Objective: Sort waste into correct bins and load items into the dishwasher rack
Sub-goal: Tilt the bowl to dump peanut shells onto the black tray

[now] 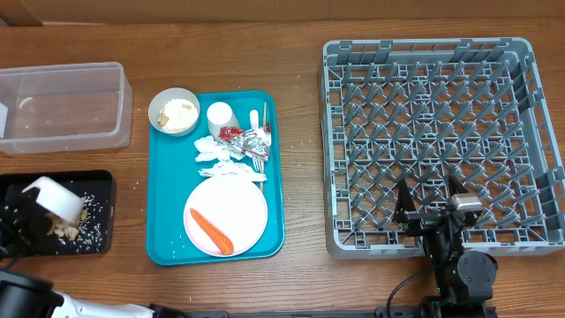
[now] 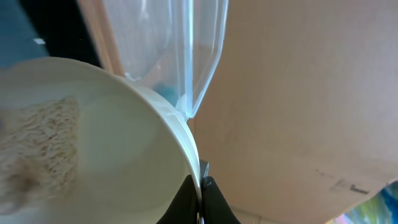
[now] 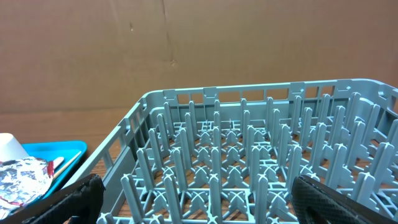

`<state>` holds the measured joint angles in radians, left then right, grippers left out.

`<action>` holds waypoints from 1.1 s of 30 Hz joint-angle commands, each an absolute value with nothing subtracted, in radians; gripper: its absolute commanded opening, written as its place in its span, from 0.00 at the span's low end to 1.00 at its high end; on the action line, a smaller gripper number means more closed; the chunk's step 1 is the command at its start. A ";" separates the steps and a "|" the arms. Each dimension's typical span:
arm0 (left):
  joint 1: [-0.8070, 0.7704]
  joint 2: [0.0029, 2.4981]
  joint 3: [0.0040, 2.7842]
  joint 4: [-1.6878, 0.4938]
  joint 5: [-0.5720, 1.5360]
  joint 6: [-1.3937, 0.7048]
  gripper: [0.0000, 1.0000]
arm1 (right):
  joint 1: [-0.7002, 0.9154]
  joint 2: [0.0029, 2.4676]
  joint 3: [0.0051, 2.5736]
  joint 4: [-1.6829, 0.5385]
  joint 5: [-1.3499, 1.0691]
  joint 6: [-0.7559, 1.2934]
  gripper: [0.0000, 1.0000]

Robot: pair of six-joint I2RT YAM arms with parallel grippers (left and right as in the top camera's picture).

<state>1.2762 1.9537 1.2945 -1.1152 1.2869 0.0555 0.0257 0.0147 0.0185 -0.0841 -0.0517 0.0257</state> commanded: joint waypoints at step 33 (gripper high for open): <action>1.296 1.956 1.290 -1.070 1.486 0.142 0.04 | 0.019 0.003 0.008 -0.081 -0.046 0.026 1.00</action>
<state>1.2976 1.9537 1.2945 -1.0695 1.4078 0.1120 0.0257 0.0147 0.0185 -0.0837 -0.0521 0.0257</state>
